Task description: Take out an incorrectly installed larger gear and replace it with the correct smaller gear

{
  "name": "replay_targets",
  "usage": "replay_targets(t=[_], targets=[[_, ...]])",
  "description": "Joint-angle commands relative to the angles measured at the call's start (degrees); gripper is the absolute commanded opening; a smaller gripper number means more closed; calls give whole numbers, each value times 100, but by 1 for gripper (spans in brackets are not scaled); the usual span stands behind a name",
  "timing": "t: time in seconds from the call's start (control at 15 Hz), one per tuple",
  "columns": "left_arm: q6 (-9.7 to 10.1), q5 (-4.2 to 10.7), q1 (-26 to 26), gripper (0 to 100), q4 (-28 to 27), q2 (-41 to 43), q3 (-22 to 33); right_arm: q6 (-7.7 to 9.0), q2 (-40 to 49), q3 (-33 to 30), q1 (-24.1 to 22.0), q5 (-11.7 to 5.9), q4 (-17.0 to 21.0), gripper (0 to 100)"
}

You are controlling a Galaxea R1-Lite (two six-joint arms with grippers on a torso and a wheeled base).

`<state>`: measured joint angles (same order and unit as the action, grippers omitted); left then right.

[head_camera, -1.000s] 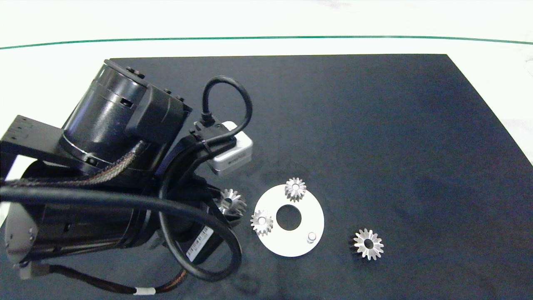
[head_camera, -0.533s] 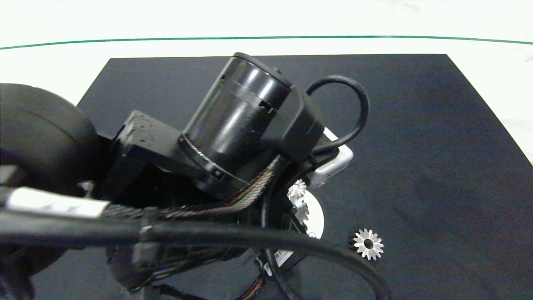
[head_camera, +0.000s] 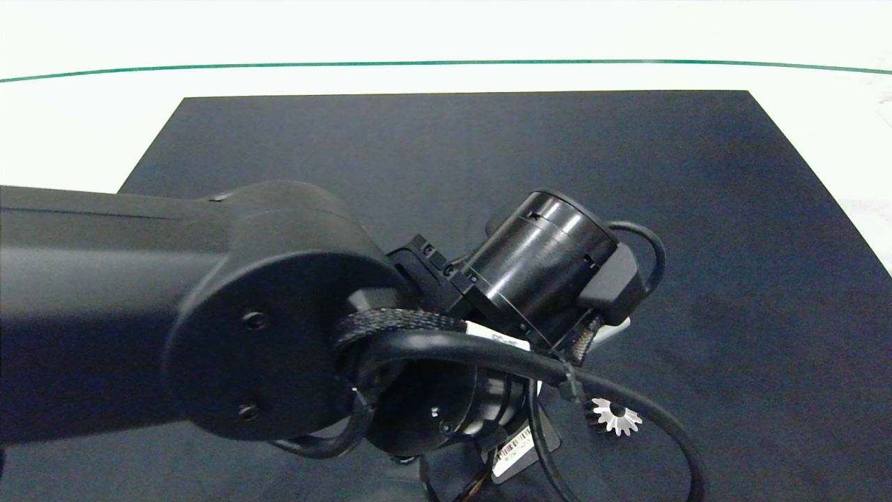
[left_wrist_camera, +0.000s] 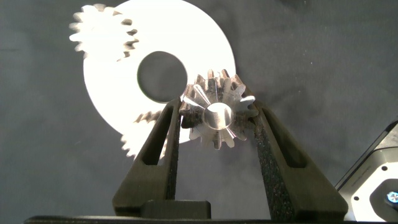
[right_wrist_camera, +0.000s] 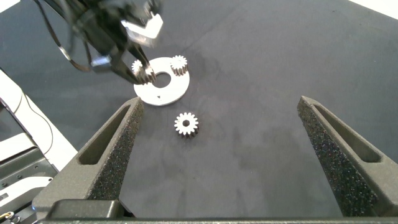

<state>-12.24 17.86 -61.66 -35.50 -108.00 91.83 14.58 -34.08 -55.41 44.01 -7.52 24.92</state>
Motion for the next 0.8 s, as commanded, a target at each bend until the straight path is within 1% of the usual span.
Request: replay_targets(t=[0.07, 0.33, 0.73, 0.8], targets=[[-7, 16, -57, 31, -18, -424, 335, 10, -2, 4, 3, -4, 13, 100], [-7, 42, -92, 31, -10, -644, 485, 1, 7, -5, 3, -4, 13, 100], [-33, 60, -48, 31, 8, -740, 573, 1, 7, -5, 3, 5, 13, 100], [-42, 288, -30, 31, 17, -811, 581, 1, 7, -5, 3, 5, 13, 100]])
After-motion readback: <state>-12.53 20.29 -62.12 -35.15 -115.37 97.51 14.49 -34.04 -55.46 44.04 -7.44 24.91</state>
